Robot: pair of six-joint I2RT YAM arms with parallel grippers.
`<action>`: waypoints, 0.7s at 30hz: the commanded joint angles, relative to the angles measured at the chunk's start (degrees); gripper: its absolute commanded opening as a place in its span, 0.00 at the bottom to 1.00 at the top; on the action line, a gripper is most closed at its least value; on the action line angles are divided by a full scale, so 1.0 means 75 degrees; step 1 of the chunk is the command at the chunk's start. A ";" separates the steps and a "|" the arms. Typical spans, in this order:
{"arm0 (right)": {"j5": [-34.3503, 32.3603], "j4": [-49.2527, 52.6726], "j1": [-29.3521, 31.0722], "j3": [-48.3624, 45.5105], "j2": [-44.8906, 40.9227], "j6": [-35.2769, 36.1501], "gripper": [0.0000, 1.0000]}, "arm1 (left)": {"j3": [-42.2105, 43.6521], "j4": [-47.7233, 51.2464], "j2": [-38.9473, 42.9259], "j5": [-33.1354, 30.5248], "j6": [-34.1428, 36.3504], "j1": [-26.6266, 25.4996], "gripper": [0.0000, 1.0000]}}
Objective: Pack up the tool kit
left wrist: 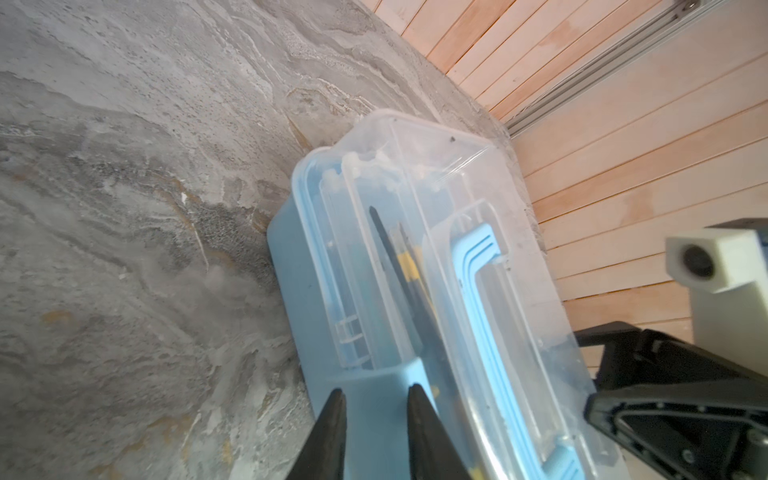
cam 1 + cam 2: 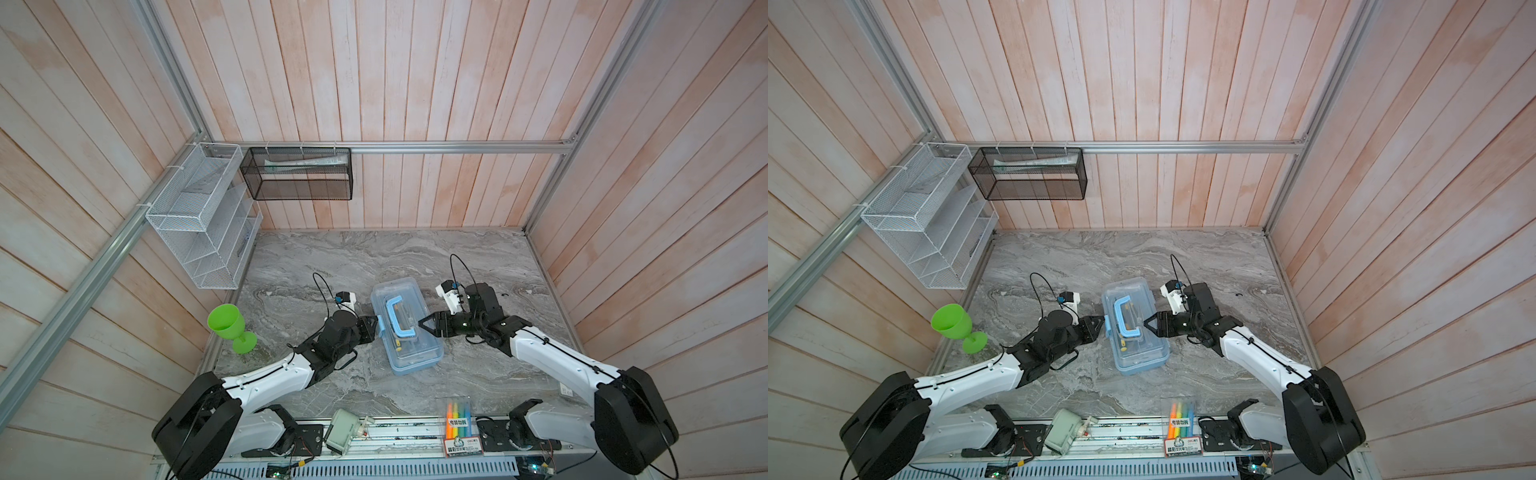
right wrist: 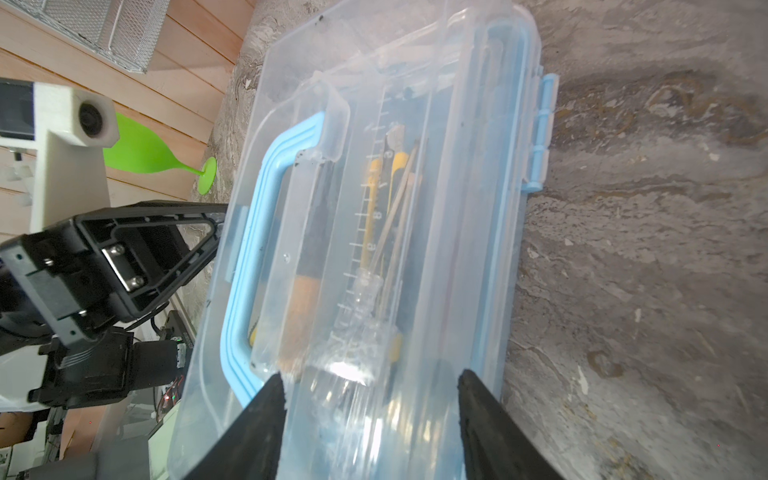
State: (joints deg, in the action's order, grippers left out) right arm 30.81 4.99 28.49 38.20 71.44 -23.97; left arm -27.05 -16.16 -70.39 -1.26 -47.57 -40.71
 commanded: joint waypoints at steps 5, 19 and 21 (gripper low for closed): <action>0.0384 0.0271 0.0194 0.0064 0.0178 0.0055 0.62 | 0.0300 -0.0454 0.0105 0.0646 -0.0103 -0.0007 0.19; 0.0127 0.0385 0.0223 -0.0002 0.0096 -0.0004 0.62 | 0.0339 0.0054 0.0273 0.0619 0.0128 -0.0009 0.15; 0.0102 0.0430 0.0229 -0.0001 0.0096 -0.0004 0.62 | 0.0318 0.0138 0.0290 0.0646 0.0196 -0.0011 0.15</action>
State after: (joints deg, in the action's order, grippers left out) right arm 30.94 5.06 28.93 38.20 71.61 -23.99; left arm -24.84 -18.35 -68.66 1.91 -47.75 -40.53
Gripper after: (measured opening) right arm 0.620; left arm 0.150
